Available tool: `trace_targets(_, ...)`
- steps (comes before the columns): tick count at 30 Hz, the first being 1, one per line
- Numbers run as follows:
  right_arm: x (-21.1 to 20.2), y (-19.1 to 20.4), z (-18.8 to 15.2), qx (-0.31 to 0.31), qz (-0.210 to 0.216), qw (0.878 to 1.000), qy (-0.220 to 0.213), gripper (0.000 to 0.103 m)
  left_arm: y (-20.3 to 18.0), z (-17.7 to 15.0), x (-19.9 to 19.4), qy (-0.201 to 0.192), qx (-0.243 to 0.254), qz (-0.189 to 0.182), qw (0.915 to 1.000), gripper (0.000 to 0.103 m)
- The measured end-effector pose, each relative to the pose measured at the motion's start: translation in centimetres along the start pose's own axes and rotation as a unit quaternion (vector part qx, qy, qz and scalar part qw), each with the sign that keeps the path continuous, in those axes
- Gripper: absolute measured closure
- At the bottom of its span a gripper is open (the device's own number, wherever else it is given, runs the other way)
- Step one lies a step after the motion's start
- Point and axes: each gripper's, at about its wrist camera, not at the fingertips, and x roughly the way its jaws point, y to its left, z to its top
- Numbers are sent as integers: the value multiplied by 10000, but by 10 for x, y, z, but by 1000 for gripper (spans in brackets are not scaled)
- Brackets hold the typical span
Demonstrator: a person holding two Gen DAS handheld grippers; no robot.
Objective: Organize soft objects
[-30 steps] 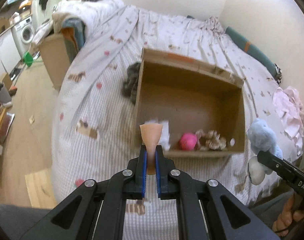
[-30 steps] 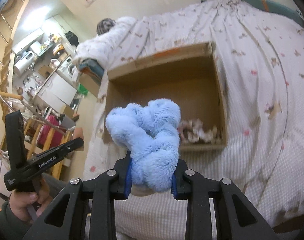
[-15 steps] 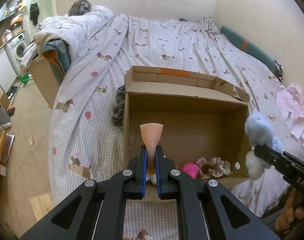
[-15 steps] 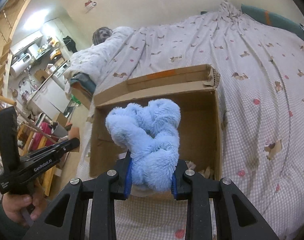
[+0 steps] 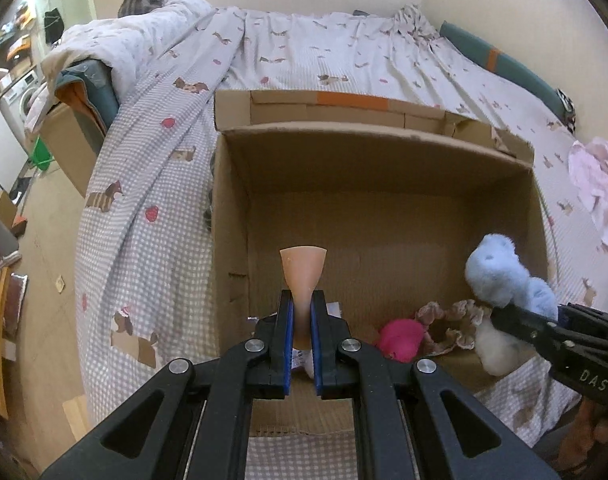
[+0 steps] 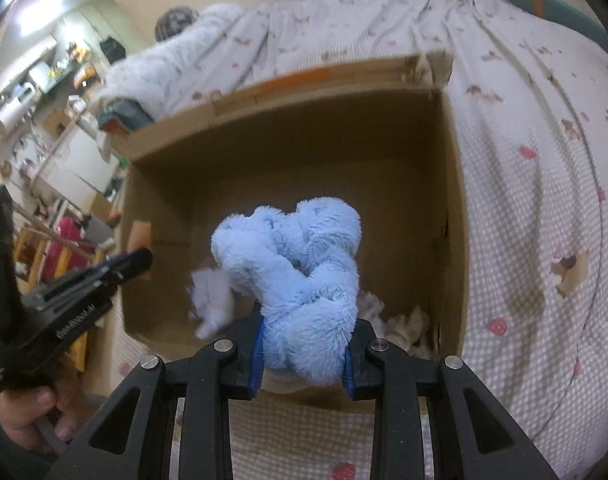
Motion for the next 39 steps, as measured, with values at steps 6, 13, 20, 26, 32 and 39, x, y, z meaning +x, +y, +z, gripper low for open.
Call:
trace_targets(6,19,0,-8,-95,-144,9990,408,71,-5,-9,11,163,87,-71,9998,95)
trace_targets(13,23,-3,-9,-44,-164,9988,452,70,-8,-8,15,209,36,-33,9998,95)
trace_targets(20,23,-4,-6,0,-193,9987,471,70,-12,-12,20,322,79,-72,9994,95)
trace_targets(26,24,-5,-5,60,-193,9987,459,68,-15,-15,25,449,128,-45,9989,84)
trace_targets(32,23,-6,-7,81,-197,9988,452,68,-15,-16,22,402,76,-9,9992,47)
trace_targets(39,17,-6,-5,64,-175,9994,300,62,-10,-11,14,299,-15,2,9996,32)
